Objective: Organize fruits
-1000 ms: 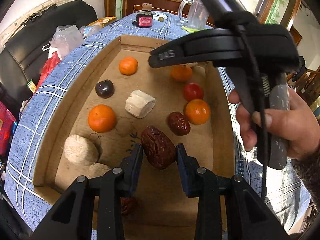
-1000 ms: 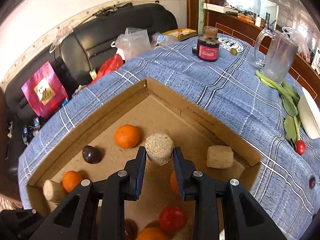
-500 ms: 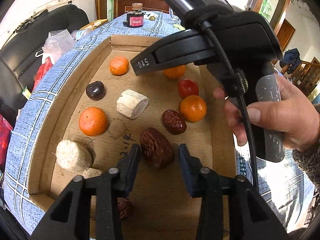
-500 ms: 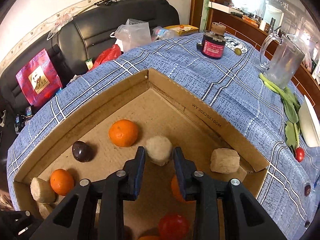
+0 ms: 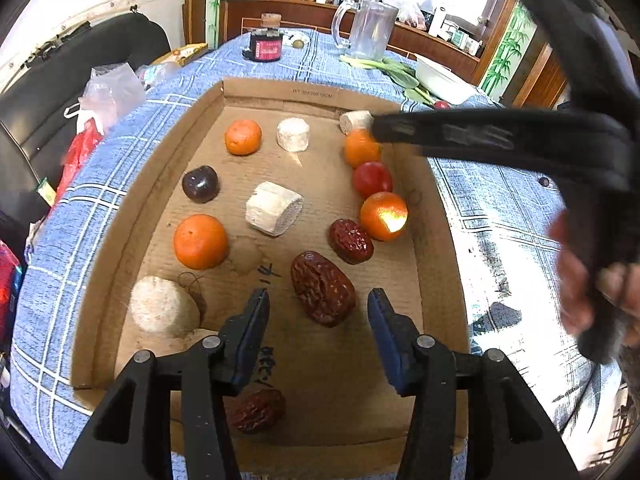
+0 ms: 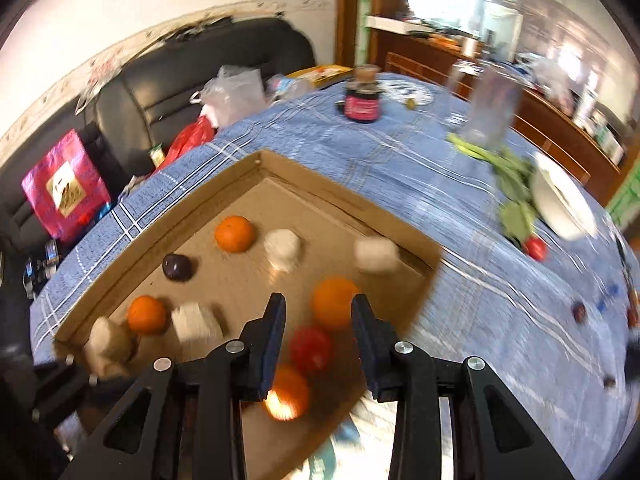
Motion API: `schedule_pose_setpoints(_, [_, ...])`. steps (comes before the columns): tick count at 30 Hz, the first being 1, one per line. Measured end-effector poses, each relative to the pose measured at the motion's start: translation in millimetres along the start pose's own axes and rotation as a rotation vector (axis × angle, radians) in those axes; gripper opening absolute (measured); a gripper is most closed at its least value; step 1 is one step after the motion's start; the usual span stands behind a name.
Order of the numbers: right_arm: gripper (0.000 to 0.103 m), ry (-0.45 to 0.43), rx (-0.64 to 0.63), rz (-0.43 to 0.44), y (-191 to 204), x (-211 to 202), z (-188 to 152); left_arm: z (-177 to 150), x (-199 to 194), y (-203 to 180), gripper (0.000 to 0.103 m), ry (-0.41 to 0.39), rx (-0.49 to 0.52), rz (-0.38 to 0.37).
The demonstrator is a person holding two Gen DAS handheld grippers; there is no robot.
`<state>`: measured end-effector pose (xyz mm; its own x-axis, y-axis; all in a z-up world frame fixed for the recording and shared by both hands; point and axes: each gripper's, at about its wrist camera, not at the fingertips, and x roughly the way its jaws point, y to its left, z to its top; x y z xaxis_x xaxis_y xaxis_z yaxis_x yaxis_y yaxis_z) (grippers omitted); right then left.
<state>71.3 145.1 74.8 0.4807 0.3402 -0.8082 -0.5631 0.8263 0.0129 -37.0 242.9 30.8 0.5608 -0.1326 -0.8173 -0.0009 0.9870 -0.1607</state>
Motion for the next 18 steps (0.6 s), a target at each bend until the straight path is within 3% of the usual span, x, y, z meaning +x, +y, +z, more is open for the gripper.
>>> schedule_pose_setpoints(2, [0.04,-0.022,0.031,-0.027,-7.7,-19.7,-12.0,-2.7,-7.7,-0.8,0.062,-0.027,-0.006,0.048])
schedule_pose_setpoints(6, [0.078,-0.063,0.084,-0.162,-19.2,-58.9,-43.2,-11.4,-36.2,1.0,0.083,-0.158,-0.091,0.188])
schedule_pose_setpoints(9, [0.079,-0.074,0.113,-0.157,-21.6,-79.8,-71.2,-18.6,-50.6,4.1,0.086,-0.197,-0.17,0.235])
schedule_pose_setpoints(11, [0.085,-0.067,0.12,-0.132,-18.1,-89.7,-92.5,-24.1,-56.0,1.6,0.087,-0.194,-0.2,0.254])
schedule_pose_setpoints(18, [0.093,-0.119,0.077,-0.142,6.7,-116.3,-134.6,-51.5,-68.1,-8.2,0.09,-0.122,-0.281,0.276])
